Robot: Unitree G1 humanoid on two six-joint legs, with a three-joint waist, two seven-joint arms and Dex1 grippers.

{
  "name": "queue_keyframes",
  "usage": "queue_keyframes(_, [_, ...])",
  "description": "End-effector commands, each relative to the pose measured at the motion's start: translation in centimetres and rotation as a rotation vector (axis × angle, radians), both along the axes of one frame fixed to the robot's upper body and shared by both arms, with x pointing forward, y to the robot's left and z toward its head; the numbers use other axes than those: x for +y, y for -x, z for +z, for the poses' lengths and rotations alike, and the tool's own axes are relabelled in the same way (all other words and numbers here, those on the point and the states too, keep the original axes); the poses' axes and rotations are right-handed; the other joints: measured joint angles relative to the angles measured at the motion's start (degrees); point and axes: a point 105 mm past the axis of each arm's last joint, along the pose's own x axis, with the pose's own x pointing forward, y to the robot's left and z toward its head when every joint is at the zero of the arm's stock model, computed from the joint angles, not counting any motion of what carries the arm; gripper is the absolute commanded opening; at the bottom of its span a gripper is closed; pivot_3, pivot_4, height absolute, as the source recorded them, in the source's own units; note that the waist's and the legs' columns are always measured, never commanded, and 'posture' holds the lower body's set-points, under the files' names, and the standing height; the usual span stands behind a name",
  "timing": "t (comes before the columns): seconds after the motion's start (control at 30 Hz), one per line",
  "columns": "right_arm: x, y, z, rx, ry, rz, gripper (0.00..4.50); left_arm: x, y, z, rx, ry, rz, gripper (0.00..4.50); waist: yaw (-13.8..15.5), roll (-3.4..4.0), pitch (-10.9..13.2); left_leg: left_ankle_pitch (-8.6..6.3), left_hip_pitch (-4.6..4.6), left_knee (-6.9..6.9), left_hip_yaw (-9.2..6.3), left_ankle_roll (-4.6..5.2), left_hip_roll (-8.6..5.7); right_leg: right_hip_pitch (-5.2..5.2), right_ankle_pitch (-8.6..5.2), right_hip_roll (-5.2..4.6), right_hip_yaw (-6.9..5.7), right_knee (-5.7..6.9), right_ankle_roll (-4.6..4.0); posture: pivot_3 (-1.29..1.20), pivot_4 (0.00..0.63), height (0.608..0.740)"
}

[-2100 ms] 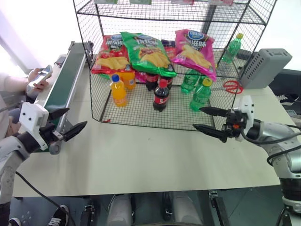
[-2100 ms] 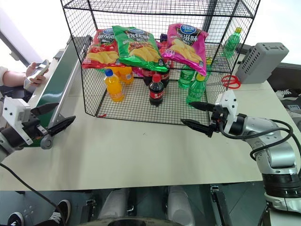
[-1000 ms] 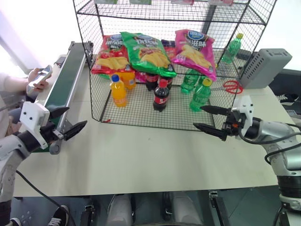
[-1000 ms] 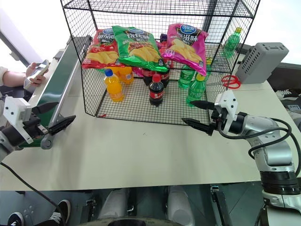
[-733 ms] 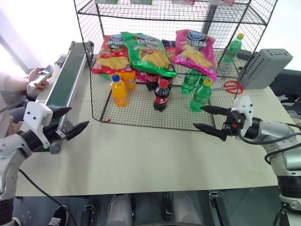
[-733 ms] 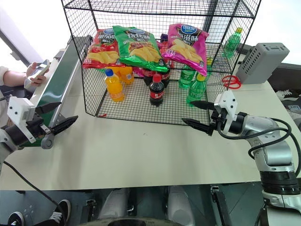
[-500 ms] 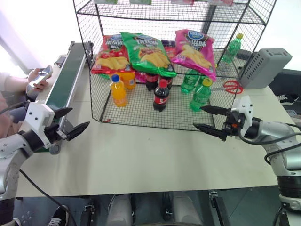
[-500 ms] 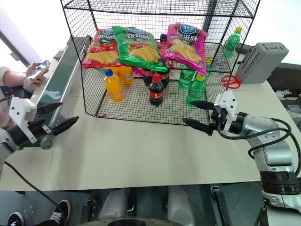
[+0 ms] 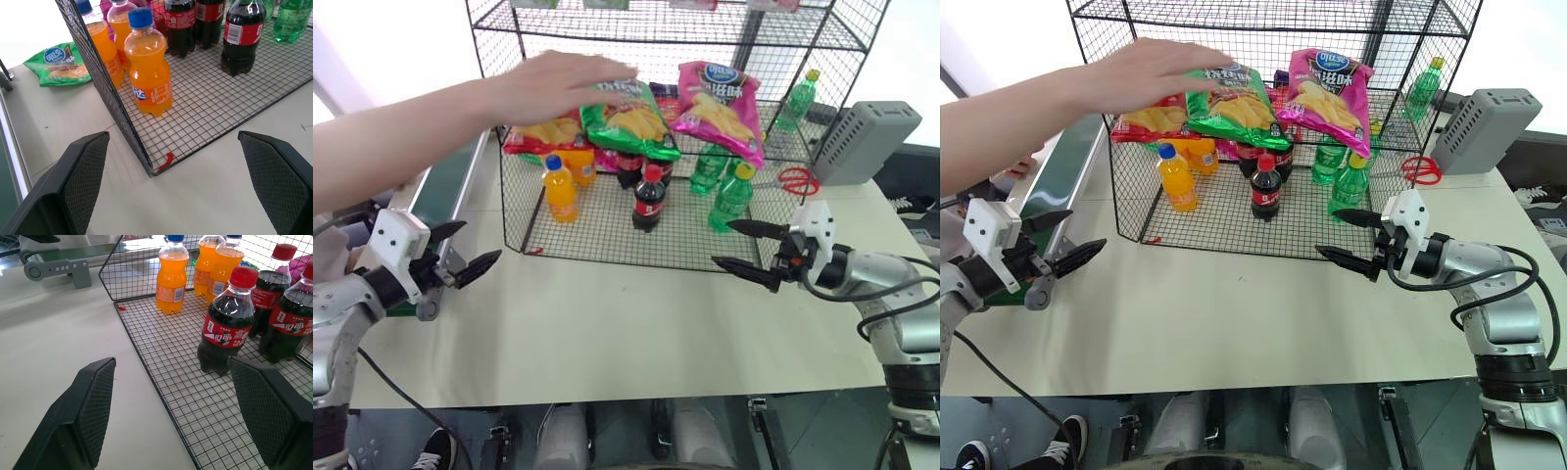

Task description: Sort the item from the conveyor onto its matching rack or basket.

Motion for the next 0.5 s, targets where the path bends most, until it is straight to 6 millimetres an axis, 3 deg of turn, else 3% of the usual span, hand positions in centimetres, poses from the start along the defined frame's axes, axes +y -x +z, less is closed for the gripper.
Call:
queue_keyframes(0.03, [0.04,-0.11,0.92,-0.049,0.010,0.008,3.80,-0.19,0.04,0.61,-0.033,-0.017,-0.014,4.50,0.0,0.00,0.0,0.00,0.00,0.00,0.00,0.00,0.00,0.00,0.00,0.00,0.00,0.00,0.00,0.00,0.150,0.740])
queue_keyframes(0.5, [0.42,-0.42,1.32,-0.059,-0.002,0.020,3.80,0.00,0.24,0.47,-0.033,-0.021,-0.012,4.50,0.0,0.00,0.0,0.00,0.01,0.00,0.01,0.00,0.00,0.00,0.00,-0.01,0.00,0.01,0.00,0.00,0.150,0.740])
